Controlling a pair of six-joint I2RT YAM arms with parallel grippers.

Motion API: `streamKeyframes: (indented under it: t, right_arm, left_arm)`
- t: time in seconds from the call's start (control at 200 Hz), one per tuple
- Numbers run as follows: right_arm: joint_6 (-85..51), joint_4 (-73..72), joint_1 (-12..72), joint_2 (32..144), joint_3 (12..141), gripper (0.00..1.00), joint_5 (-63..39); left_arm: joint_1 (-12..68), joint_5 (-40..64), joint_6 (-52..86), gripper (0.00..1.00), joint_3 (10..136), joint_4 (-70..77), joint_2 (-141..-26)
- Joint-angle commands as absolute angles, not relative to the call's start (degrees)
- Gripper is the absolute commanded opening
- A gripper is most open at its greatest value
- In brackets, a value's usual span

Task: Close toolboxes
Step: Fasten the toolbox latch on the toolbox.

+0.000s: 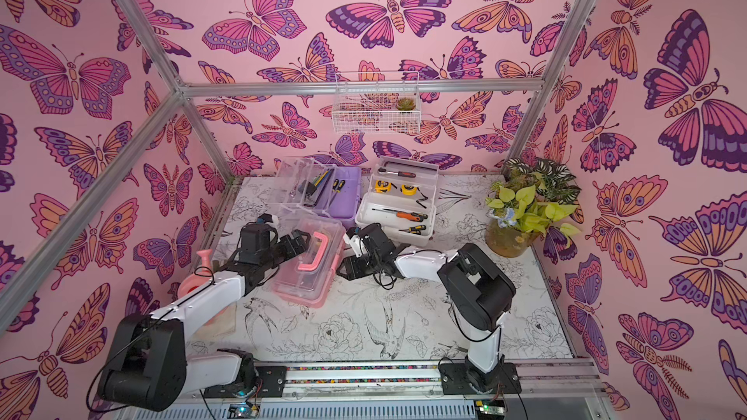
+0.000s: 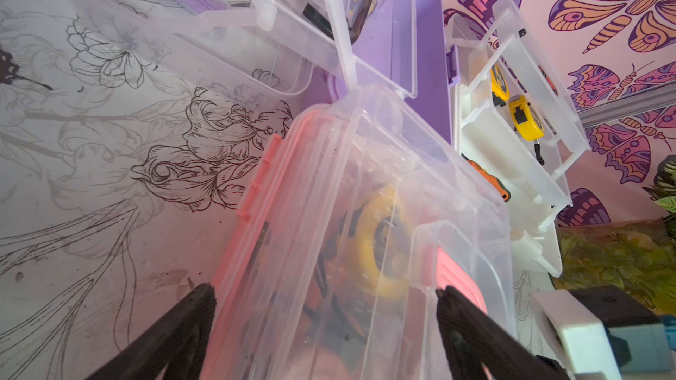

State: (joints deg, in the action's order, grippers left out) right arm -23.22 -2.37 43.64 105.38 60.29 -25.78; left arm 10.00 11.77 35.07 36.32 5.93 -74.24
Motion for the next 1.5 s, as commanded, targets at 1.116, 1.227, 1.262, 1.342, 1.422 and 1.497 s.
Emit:
streamKeyframes:
  t: [1.116,1.227,1.262,1.342,1.422,1.497]
  right_arm:
    - [11.6,-29.7,45.0,113.0,57.8,0.74,-25.2]
    - [10.9,-31.8,45.4,112.8,56.9,0.63,-23.6]
    - [10.9,-31.8,45.5,112.7,56.7,0.58,-23.3]
    - [11.1,-31.9,45.5,112.0,56.1,0.47,-22.5]
    - [12.1,-31.3,45.4,110.8,55.1,0.44,-22.0]
    - [13.1,-30.2,45.5,109.4,54.2,0.41,-21.9]
  left_arm:
    - [5.8,20.5,34.9,0.97,37.0,9.0,-79.4]
    - [5.7,20.8,34.9,0.97,37.2,9.1,-79.9]
    - [5.7,20.8,34.9,0.97,37.2,9.1,-79.8]
    - [5.7,20.7,34.8,0.97,37.0,9.1,-79.6]
    - [5.5,20.2,34.2,0.97,36.8,9.0,-79.0]
    - [5.5,20.0,34.0,0.97,36.7,9.0,-78.6]
